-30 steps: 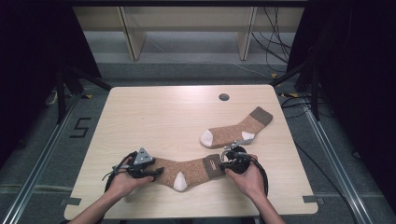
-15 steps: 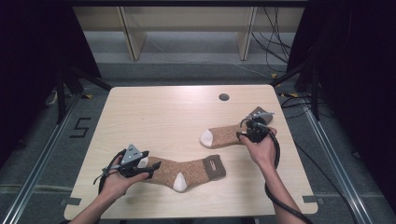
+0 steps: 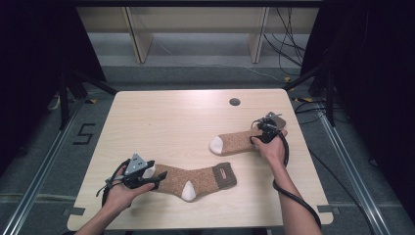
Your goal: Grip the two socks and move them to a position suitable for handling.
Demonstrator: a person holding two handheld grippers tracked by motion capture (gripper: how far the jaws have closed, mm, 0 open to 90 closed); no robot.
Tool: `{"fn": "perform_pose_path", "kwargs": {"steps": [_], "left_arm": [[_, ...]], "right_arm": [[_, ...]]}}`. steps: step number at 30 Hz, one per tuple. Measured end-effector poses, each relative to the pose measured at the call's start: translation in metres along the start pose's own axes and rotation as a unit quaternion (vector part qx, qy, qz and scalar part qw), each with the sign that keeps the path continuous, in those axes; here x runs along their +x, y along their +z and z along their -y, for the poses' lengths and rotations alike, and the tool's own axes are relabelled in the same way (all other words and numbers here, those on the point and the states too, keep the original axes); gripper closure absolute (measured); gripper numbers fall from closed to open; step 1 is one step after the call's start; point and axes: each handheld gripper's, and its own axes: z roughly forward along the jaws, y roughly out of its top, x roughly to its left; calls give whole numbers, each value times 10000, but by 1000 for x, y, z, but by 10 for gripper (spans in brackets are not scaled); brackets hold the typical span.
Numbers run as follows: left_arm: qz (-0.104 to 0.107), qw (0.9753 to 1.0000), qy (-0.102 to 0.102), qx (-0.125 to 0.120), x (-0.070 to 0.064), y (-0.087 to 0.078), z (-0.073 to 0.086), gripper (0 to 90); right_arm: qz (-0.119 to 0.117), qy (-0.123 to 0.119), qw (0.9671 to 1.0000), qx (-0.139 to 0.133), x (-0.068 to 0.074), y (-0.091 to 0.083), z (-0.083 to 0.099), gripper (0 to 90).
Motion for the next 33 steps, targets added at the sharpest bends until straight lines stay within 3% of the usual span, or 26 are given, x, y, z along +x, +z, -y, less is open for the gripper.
{"fn": "perform_pose_path", "kwargs": {"steps": [1,2,3,4,5,12,14,15,16,17,19,20,21,22,23,26,27,28,29,30,33], "left_arm": [[-12,10000,-8,-10,0,0,0,330],[-27,10000,1,14,0,0,0,330],[-39,10000,-4,32,0,1,1,330],[-15,10000,-16,30,0,1,1,330],[-20,10000,-26,22,0,1,1,330],[-23,10000,-32,13,1,1,1,330],[-31,10000,2,8,1,0,0,330],[-66,10000,-47,-27,1,0,0,330],[-60,10000,-25,-48,2,0,0,330],[-103,9999,-40,-39,1,-1,-1,331],[-106,9999,-49,-105,3,-1,-2,331],[-119,9998,-63,-111,3,-1,-2,331],[-122,9998,-96,-131,3,-1,-2,331],[-141,9998,-82,-115,3,-1,-2,331],[-148,9998,-77,-124,3,-1,-2,331],[-146,9998,-54,-96,2,-1,0,331],[-146,9998,-54,-96,2,-1,0,331],[-142,9999,-37,-85,2,-1,0,332],[-120,9999,-31,-74,2,-1,0,332],[-124,9999,-23,-78,2,0,0,331],[-105,9999,-47,-104,1,1,0,332]], "right_arm": [[-53,-1,10000,-29,1,0,1,495],[-53,-1,10000,-29,1,0,1,495],[-57,48,10000,5,3,-2,2,609],[-57,48,10000,5,3,-2,2,609],[-69,-47,10000,-4,2,-3,2,703],[-166,155,9997,70,5,-3,1,780],[-256,498,9984,59,8,-4,1,792],[-409,616,9973,25,7,-9,0,799],[-409,616,9973,25,7,-9,0,799],[-415,542,9976,-136,12,-16,-2,800],[-644,672,9953,-284,26,-26,-5,800],[-711,514,9951,-446,30,-29,-7,800],[-758,558,9944,-473,39,-34,-8,799],[-758,558,9944,-473,39,-34,-8,799],[-846,467,9940,-510,45,-37,-10,798],[-1146,360,9905,-663,80,-45,-13,795],[-1146,360,9905,-663,80,-45,-13,795],[-1197,277,9899,-706,95,-45,-12,794],[-1197,277,9899,-706,95,-45,-12,794],[-1219,389,9898,-620,102,-46,-12,794],[-1195,226,9903,-666,116,-42,-12,791]]}}
